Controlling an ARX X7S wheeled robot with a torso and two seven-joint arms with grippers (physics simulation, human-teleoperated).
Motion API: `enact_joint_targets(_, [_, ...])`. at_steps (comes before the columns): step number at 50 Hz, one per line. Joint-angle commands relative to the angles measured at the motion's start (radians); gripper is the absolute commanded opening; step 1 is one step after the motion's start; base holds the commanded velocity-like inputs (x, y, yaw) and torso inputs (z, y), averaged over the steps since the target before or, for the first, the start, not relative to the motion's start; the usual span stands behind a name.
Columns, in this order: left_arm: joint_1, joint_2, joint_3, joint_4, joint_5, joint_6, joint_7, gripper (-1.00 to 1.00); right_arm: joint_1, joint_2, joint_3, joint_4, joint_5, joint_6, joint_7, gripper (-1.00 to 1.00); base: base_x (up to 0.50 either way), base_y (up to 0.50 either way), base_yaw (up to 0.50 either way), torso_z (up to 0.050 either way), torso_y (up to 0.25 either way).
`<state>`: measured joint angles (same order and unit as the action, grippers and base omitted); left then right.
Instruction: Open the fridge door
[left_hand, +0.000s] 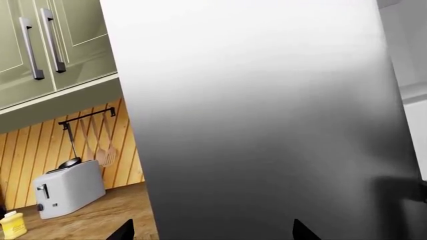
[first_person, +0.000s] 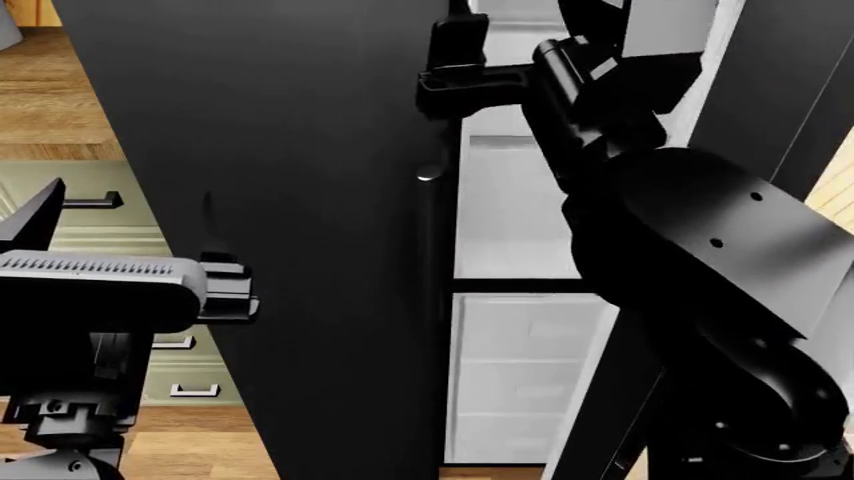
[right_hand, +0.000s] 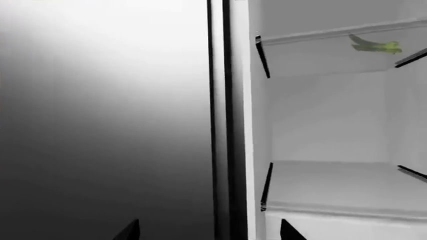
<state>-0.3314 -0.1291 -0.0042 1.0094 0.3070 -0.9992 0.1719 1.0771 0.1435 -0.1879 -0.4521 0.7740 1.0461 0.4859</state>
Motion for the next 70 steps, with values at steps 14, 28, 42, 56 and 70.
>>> enact_joint_targets(14, [-0.01,0.0,0.005,-0.015,-0.01,0.005,-0.007,1.0,-0.115,0.012,0.151,-0.029,0.013,-0.067,0.12,1.0,0.0,0.0,0.0,0.0,0.0])
enact_joint_targets(28, [-0.011,0.004,-0.003,-0.041,-0.03,0.027,-0.016,1.0,-0.289,0.064,0.397,-0.101,0.045,-0.139,0.207,1.0,0.0,0.0,0.0,0.0,0.0])
enact_joint_targets(42, [-0.011,0.0,-0.009,-0.032,-0.035,0.019,-0.024,1.0,-0.322,0.073,0.523,-0.13,0.044,-0.171,0.299,1.0,0.0,0.0,0.0,-0.001,0.0])
enact_joint_targets(56, [-0.016,-0.004,-0.007,-0.034,-0.042,0.016,-0.032,1.0,-0.338,0.092,0.579,-0.149,0.04,-0.177,0.35,1.0,0.0,0.0,0.0,0.0,0.0])
enact_joint_targets(70, [-0.011,-0.007,-0.011,-0.03,-0.05,0.016,-0.037,1.0,-0.322,0.1,0.585,-0.158,0.051,-0.171,0.375,1.0,0.0,0.0,0.0,0.0,0.0])
